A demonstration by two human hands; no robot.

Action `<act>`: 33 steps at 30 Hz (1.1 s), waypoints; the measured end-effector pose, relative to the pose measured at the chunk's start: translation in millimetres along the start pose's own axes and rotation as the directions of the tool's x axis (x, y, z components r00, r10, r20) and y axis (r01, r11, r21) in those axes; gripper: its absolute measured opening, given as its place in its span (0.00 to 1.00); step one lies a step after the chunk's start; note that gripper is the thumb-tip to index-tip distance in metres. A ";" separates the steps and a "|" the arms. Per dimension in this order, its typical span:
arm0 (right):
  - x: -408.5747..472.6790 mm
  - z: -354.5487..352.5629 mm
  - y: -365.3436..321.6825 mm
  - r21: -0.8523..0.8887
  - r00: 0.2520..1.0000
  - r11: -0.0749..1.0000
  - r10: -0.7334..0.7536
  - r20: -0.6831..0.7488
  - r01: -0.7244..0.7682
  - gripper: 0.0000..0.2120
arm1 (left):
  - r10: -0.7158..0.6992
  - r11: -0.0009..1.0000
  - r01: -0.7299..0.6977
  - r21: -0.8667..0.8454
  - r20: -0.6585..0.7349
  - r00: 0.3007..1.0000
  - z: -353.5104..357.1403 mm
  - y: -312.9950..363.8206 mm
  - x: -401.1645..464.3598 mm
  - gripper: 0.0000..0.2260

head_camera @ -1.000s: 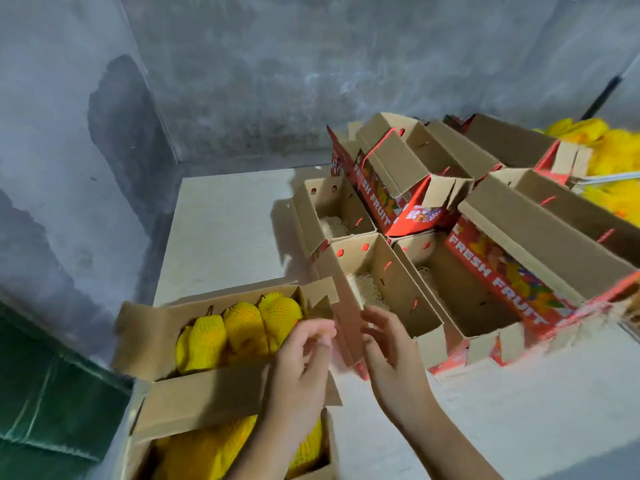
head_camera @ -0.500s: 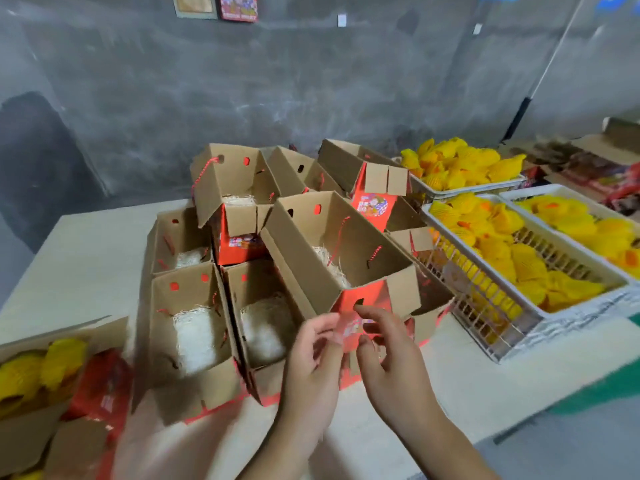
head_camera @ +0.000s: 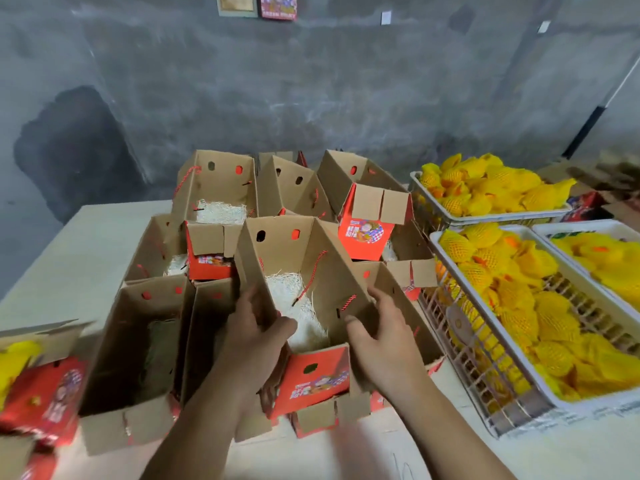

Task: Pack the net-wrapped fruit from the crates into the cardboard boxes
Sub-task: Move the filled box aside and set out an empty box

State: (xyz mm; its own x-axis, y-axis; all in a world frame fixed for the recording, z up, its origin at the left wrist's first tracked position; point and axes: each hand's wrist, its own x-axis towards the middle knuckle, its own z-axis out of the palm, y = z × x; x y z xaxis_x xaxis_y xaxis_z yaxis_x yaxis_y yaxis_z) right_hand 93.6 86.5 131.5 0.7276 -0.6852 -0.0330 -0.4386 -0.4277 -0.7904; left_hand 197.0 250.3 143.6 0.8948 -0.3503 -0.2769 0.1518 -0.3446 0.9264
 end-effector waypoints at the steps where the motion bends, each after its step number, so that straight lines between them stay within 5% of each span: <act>1: 4.7 -5.1 5.5 0.043 0.999 0.999 0.023 0.033 -0.024 0.25 | -0.011 1.000 0.011 0.022 0.029 1.000 4.0 2.1 -0.4 0.26; 4: 20.7 -20.8 18.4 0.133 0.997 0.991 -0.012 0.080 0.002 0.24 | 0.090 0.993 -0.088 0.081 -0.018 0.996 19.3 10.5 -11.9 0.22; 8: 38.8 -50.8 23.4 0.290 0.985 0.948 -0.157 0.065 0.132 0.24 | 0.300 0.952 -0.272 0.141 -0.257 0.918 53.2 27.9 -34.8 0.14; 14: 53.0 -99.2 12.2 0.486 0.980 0.860 -0.198 0.028 0.159 0.18 | 0.226 0.921 -0.328 -0.208 -0.398 0.889 114.4 57.3 -50.8 0.10; 18: 39.0 -116.3 6.2 0.489 0.976 0.852 -0.217 0.000 0.189 0.16 | 0.272 0.870 -0.426 -0.248 -0.479 0.835 136.7 63.7 -59.2 0.13; 20: 26.4 -123.3 8.8 0.301 0.991 0.945 -0.113 -0.070 0.129 0.29 | 0.295 0.850 -0.479 -0.220 -0.556 0.777 149.8 62.2 -70.6 0.24; 23: -4.2 -122.2 19.0 0.539 1.000 0.842 0.000 -0.007 0.004 0.49 | 0.356 0.769 -0.595 -0.235 -0.615 0.703 180.5 56.3 -85.8 0.30; 28: -23.6 -142.7 43.3 0.730 0.994 0.679 -0.106 -0.006 0.077 0.49 | 0.547 0.702 -0.681 -0.209 -0.456 0.702 192.6 19.2 -124.1 0.30; 30: -23.0 -158.0 55.1 0.744 0.982 0.654 -0.185 -0.020 0.139 0.44 | 0.501 0.748 -0.640 -0.179 -0.480 0.720 163.4 0.9 -127.0 0.25; 33: -29.8 -172.5 81.8 0.666 0.989 0.739 -0.150 0.016 0.102 0.40 | 0.192 0.810 -0.501 -0.306 -0.669 0.718 95.9 -19.9 -126.8 0.20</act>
State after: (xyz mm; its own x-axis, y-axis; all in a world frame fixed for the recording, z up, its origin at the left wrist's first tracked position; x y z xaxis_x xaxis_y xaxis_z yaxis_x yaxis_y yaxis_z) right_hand -54.9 -29.7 173.4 0.7933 -0.6041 0.0763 0.1008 0.0067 -0.9949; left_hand 40.2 218.1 135.8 0.9526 0.2649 0.1497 -0.1972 0.1628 0.9668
